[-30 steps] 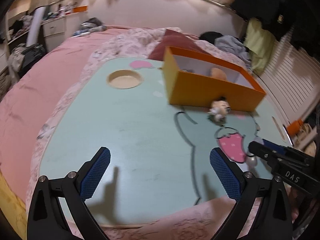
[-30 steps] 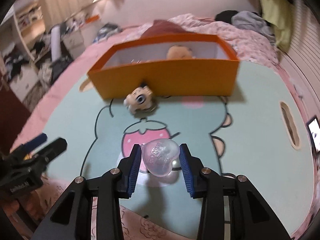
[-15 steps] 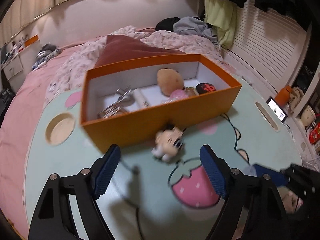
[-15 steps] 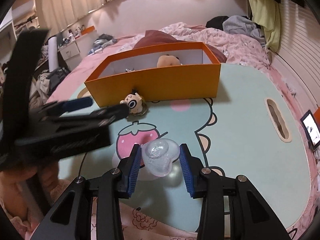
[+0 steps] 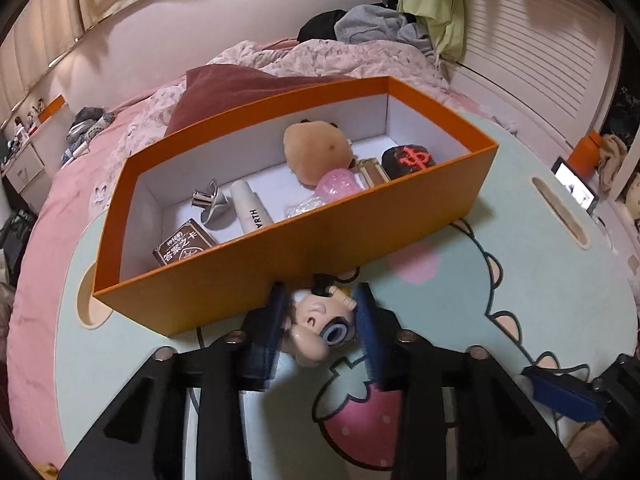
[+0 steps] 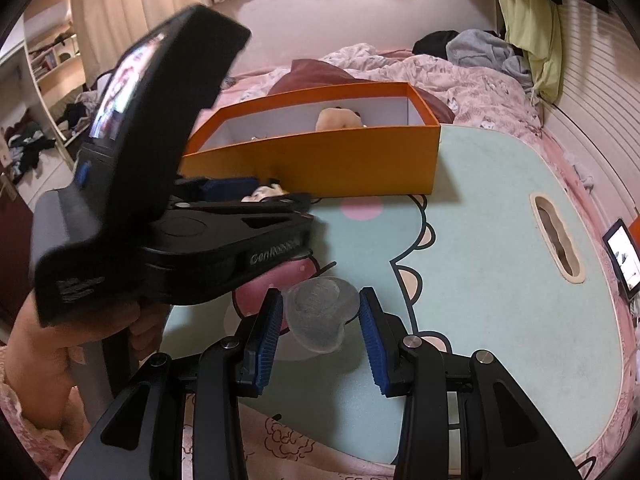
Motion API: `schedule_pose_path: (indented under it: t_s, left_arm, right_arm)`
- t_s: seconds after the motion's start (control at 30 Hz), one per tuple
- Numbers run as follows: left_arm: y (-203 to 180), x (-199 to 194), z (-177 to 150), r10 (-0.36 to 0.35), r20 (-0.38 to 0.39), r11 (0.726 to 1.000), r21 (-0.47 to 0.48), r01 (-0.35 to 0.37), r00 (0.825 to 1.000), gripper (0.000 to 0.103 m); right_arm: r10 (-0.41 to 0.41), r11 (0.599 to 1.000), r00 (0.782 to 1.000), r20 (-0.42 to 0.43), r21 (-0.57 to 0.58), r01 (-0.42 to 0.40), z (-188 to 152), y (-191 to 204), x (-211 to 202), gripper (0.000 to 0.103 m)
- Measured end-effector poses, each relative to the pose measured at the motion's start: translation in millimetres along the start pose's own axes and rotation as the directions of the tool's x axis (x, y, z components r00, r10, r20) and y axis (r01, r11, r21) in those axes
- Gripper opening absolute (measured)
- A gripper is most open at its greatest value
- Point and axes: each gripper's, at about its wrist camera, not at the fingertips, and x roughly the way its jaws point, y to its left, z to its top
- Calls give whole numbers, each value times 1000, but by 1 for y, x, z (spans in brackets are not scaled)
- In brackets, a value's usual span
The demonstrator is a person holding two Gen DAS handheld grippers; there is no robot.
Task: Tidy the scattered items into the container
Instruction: 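Drop the figurine into the orange box with left while right drops the heart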
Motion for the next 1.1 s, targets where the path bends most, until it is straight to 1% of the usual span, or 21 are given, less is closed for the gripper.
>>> schedule_pose_path:
  t_s: [0.13, 0.27, 0.33, 0.43, 0.57, 0.83, 0.97, 1.1]
  left_arm:
    - [9, -10, -6, -16, 24, 1000, -25, 17, 1000, 34]
    - [20, -38, -19, -83, 72, 994, -64, 88, 994, 34]
    - [23, -54, -29, -106, 97, 991, -69, 113, 990, 34]
    - [26, -78, -47, -113, 137, 991, -62, 122, 984, 34]
    - [33, -96, -63, -118, 159, 986, -96, 134, 980, 34]
    - [37, -91, -77, -116, 130, 985, -115, 131, 985, 34]
    - [39, -91, -74, -134, 131, 981, -124, 151, 982, 34]
    - [41, -94, -63, -138, 141, 980, -124, 156, 980, 34]
  right_arm:
    - [1, 1000, 1000, 0, 4, -1, -2, 0, 0, 38]
    - [0, 1000, 1000, 2, 6, 0, -3, 1, -1, 38]
    - [0, 1000, 1000, 1, 4, 0, -3, 1, 0, 38]
    - [-2, 1000, 1000, 5, 0, 2, -4, 1, -2, 38]
    - [-6, 1000, 1000, 3, -7, 6, -3, 2, -2, 38]
    - [-16, 1000, 1000, -2, -19, 16, -1, 4, -2, 38]
    - [-34, 999, 999, 0, -38, 34, 0, 8, 1, 38]
    - [-43, 998, 999, 8, -53, 43, 3, 11, 0, 38]
